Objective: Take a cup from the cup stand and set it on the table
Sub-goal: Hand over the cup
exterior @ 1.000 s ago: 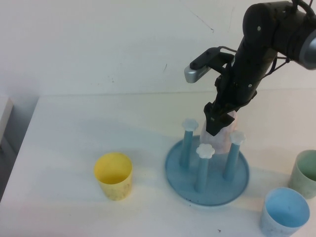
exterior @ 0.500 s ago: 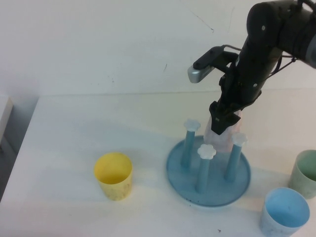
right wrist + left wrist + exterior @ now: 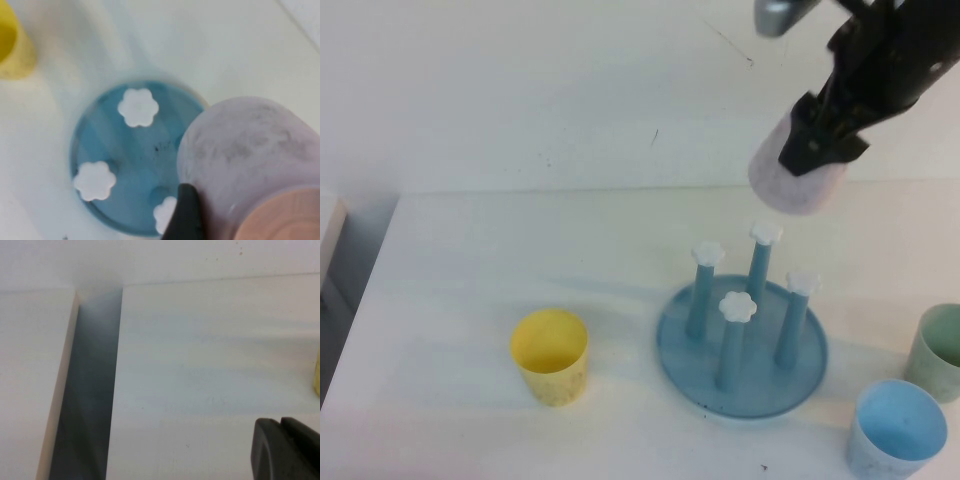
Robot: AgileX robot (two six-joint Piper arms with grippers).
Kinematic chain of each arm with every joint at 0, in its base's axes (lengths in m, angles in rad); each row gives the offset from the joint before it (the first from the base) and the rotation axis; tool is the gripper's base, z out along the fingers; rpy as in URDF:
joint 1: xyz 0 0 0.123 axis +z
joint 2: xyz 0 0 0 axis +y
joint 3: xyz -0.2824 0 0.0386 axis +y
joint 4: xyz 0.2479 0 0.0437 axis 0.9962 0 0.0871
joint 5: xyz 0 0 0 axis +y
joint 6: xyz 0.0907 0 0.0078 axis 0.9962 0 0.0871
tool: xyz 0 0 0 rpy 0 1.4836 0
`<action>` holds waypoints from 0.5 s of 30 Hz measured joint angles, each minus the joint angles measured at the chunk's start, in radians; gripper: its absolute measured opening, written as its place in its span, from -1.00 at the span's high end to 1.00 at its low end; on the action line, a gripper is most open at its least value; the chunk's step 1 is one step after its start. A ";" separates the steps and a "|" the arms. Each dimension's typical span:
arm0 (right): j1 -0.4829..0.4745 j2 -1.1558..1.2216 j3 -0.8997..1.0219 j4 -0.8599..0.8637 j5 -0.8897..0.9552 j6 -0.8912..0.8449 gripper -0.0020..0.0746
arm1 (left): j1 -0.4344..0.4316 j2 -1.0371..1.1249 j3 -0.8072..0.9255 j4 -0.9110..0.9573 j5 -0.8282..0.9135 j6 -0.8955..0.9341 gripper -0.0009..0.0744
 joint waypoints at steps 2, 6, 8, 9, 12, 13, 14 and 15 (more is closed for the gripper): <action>0.000 -0.058 0.000 0.023 0.000 0.000 -0.56 | 0.000 0.000 0.000 0.000 0.000 0.000 0.98; 0.000 -0.203 0.046 0.090 0.000 0.000 -0.56 | 0.000 0.000 0.000 0.000 0.000 0.000 0.98; 0.000 -0.293 0.122 0.136 0.000 0.000 -0.56 | 0.000 0.000 0.000 0.000 0.000 0.000 0.98; -0.002 -0.330 0.177 0.152 0.000 0.000 -0.56 | 0.000 0.000 0.000 0.000 0.000 0.000 0.98; -0.025 -0.468 0.380 0.230 -0.066 -0.002 -0.56 | 0.000 0.000 0.000 0.000 0.000 0.000 0.98; -0.041 -0.519 0.445 0.261 -0.102 -0.002 -0.56 | 0.000 0.000 0.000 0.000 0.000 0.000 0.98; -0.058 -0.571 0.548 0.303 -0.163 -0.002 -0.56 | 0.000 0.000 0.000 0.000 0.000 0.000 0.98; -0.077 -0.624 0.617 0.334 -0.208 -0.002 -0.56 | 0.000 0.000 0.000 0.000 0.000 0.000 0.98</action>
